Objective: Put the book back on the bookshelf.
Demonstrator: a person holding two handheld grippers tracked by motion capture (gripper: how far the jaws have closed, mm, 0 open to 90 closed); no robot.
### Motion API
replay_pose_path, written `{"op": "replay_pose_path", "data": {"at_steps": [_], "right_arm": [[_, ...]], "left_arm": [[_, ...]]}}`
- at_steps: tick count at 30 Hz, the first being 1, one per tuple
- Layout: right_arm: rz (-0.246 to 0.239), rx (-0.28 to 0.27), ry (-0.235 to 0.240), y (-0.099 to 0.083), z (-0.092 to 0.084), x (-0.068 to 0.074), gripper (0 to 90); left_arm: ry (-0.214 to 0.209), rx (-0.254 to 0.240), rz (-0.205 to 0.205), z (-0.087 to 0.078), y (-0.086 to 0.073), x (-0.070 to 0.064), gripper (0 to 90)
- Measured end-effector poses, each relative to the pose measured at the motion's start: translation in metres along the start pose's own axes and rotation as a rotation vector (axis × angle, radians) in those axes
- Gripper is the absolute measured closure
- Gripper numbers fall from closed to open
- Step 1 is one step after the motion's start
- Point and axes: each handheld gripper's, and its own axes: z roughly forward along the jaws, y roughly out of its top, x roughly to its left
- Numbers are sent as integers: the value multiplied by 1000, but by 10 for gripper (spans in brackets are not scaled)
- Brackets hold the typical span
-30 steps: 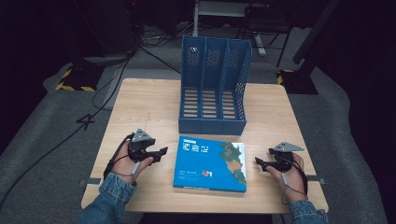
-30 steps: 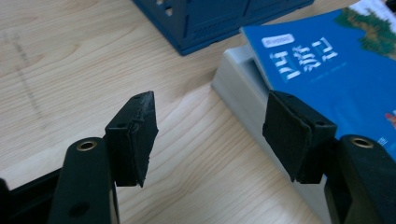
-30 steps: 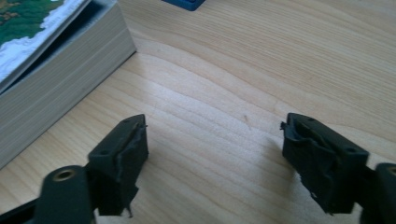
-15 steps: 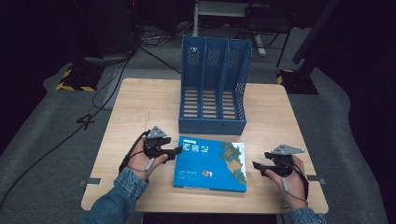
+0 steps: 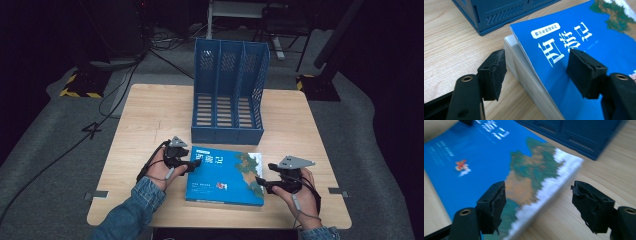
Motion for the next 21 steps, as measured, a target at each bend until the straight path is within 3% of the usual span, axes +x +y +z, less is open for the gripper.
{"op": "replay_pose_path", "data": {"at_steps": [6, 9, 15, 21], "right_arm": [[-39, -7, 63, 12, 12, 20, 249], [-61, 7, 107, 16, 23, 31, 282], [-89, 18, 151, 20, 35, 46, 271], [-152, 38, 205, 19, 54, 71, 239]], "left_arm": [[-29, 11, -6, 4, -4, 1, 294], [-44, 4, -4, 6, -6, 1, 286], [-73, -12, -9, 8, -10, 2, 273], [-89, -32, -9, 9, -13, 4, 272]]}}
